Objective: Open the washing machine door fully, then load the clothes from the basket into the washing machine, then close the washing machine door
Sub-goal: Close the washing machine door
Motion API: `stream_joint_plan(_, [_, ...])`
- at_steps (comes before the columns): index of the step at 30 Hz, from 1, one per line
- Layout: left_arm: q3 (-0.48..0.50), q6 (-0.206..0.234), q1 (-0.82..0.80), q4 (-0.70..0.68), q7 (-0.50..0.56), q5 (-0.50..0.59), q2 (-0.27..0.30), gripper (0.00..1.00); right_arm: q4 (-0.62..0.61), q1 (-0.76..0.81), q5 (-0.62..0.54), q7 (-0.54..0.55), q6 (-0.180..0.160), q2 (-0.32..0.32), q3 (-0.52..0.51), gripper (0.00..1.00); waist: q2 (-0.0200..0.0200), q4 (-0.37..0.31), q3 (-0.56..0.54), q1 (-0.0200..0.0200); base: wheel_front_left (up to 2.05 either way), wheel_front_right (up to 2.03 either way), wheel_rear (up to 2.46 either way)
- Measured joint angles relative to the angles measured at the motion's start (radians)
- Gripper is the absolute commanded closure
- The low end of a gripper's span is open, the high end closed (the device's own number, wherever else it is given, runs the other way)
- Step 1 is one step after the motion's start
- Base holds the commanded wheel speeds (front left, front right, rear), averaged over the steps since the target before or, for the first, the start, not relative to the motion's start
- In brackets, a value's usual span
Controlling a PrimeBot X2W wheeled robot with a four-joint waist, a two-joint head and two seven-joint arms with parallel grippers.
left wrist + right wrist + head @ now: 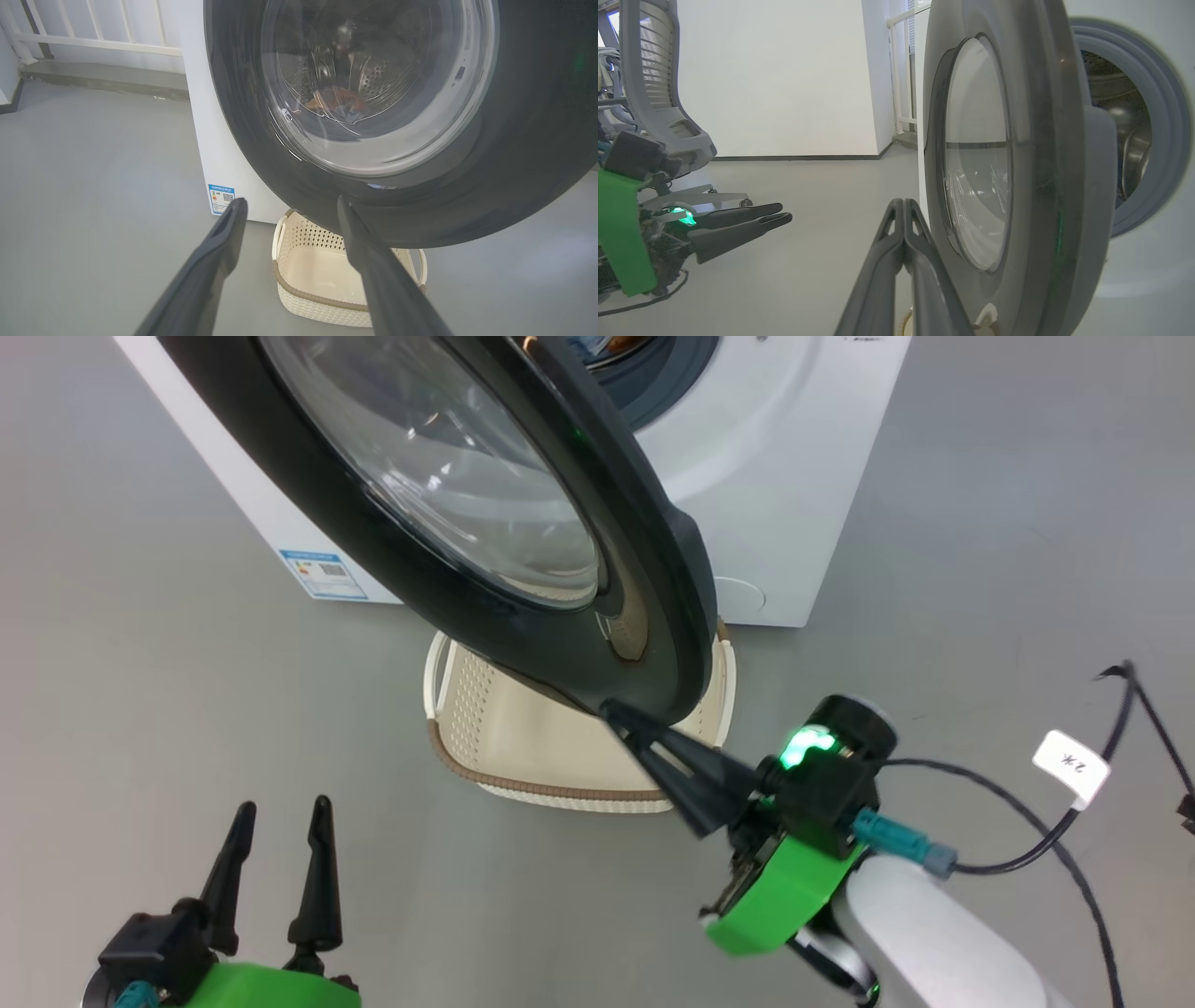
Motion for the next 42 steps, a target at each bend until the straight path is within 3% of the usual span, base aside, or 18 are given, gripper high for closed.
stream_joint_plan(11, [-0.005, 0.0, -0.017, 0.003, 0.0, -0.013, -0.001, 0.0, 0.032, -0.002, -0.081, 0.0, 0.0, 0.035, -0.2, 1.0, 0.0, 0.014, 0.021, 0.0, 0.0, 0.0, 0.0])
stream_joint_plan(34, [-0.019, 0.0, -0.018, 0.012, 0.0, -0.053, -0.002, 0.0, 0.084, -0.028, -0.105, 0.0, 0.0, 0.061, -0.23, 1.0, 0.0, 0.035, 0.044, 0.0, 0.0, 0.0, 0.0])
stream_joint_plan(42, [-0.026, 0.0, -0.037, 0.012, 0.0, -0.057, -0.002, 0.0, 0.094, -0.062, -0.116, 0.0, 0.0, 0.062, -0.294, 1.0, 0.0, 0.045, 0.071, 0.0, 0.0, 0.0, 0.0])
